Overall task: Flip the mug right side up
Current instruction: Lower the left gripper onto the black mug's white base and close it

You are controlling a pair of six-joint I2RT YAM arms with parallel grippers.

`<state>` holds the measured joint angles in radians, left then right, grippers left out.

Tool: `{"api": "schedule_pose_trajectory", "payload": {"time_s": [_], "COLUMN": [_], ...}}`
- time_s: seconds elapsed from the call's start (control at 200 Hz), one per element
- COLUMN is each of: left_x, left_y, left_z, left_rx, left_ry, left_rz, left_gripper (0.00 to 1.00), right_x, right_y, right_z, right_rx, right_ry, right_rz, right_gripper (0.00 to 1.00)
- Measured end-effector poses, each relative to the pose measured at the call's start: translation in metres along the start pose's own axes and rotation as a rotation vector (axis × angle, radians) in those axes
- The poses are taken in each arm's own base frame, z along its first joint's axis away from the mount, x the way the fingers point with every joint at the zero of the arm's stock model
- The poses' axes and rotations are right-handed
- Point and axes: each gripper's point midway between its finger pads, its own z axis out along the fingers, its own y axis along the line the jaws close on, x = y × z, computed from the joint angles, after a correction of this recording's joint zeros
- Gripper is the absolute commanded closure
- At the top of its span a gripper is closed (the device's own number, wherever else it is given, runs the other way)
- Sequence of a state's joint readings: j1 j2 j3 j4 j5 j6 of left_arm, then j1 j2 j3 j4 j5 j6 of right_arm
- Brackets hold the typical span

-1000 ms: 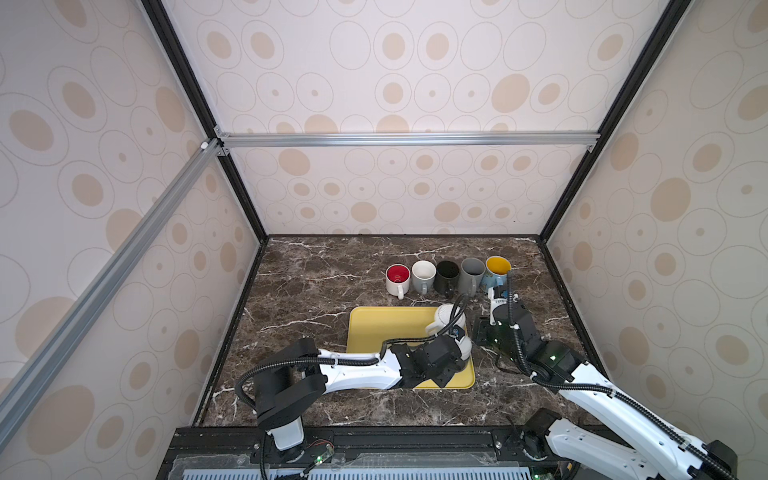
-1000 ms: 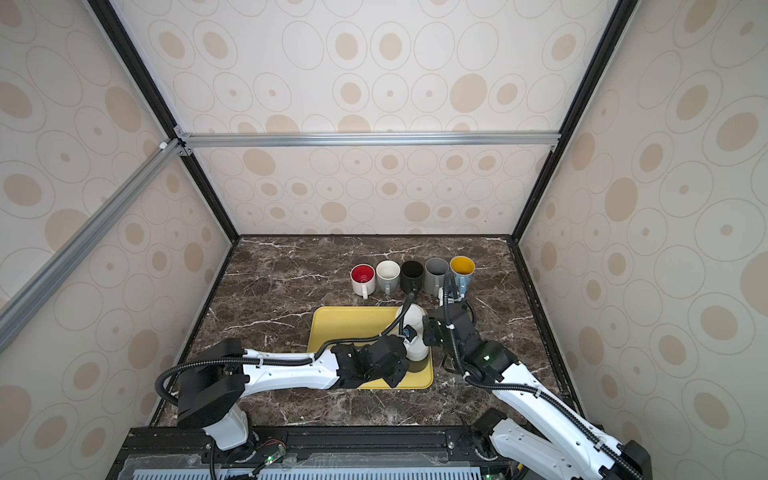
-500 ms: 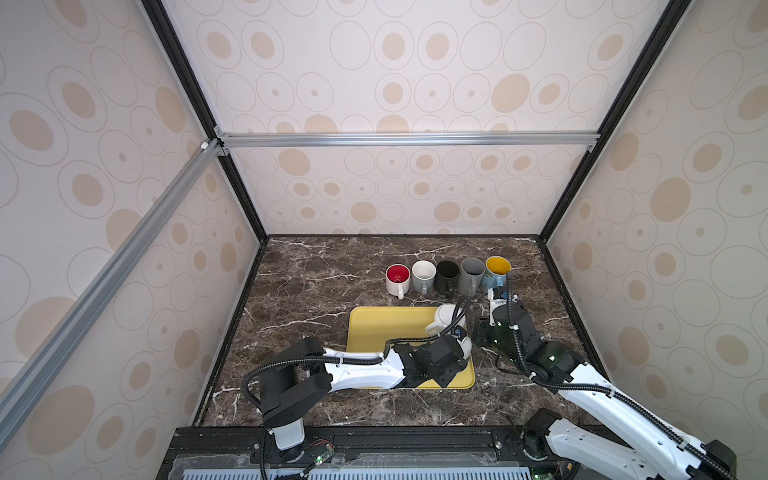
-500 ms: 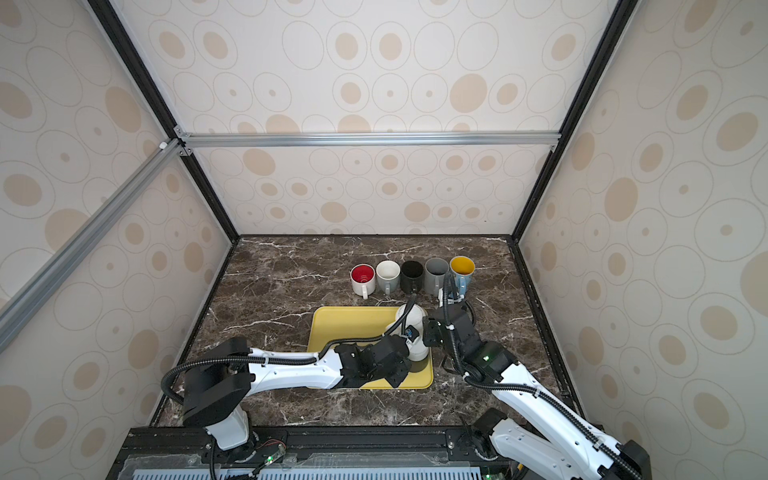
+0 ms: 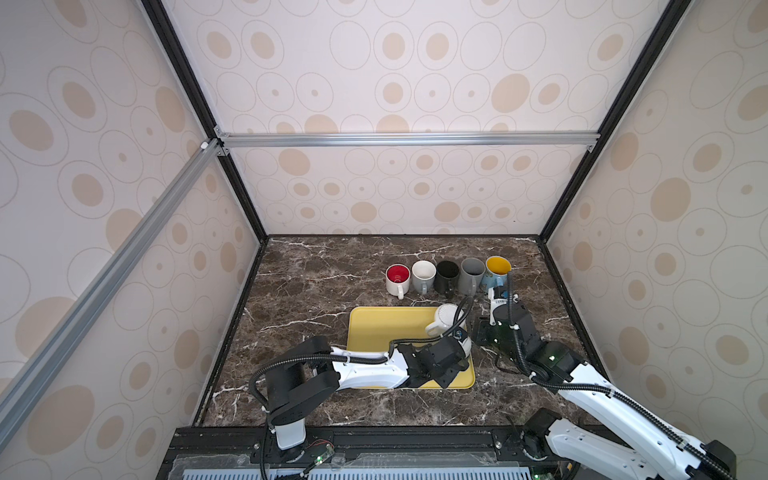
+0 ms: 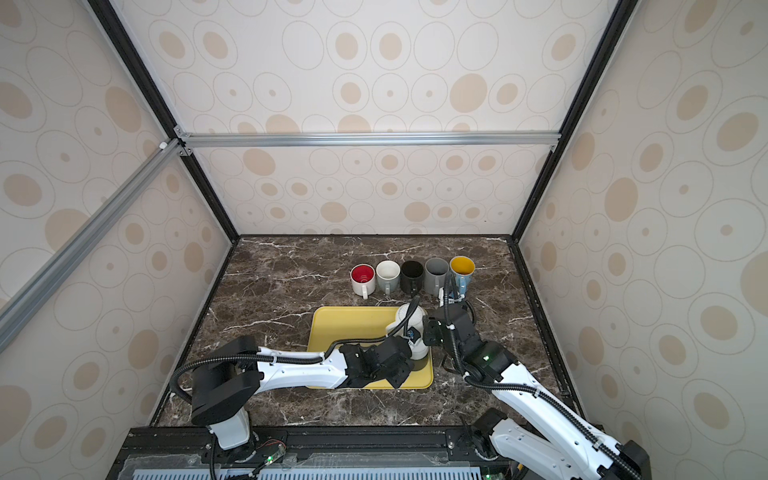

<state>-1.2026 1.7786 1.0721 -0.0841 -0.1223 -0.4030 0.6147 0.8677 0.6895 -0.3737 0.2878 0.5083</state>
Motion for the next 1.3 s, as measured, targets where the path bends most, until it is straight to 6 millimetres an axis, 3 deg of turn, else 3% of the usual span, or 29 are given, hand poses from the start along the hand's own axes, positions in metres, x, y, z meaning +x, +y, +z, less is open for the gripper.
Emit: {"api": "schedule_pose_trajectory", "payload": {"time_s": [0.895, 1.296], "left_x": [-0.008, -0.013], "left_y": [0.004, 0.010], "left_z": [0.008, 0.007], "left_rx": [-0.048, -0.075], "left_ry": [-0.004, -0.014], "left_rz": [0.001, -0.003], "left_gripper": [0.78, 0.99], "right_x": [0.005, 0.006], "right_y": [-0.003, -0.003], "right_z": [0.008, 0.010], "right_rx": [0.011, 0.015], "right_ry": [0.013, 0.017], "right_rz": [-0.001, -0.005], "right_gripper": [0.49, 0.49]}}
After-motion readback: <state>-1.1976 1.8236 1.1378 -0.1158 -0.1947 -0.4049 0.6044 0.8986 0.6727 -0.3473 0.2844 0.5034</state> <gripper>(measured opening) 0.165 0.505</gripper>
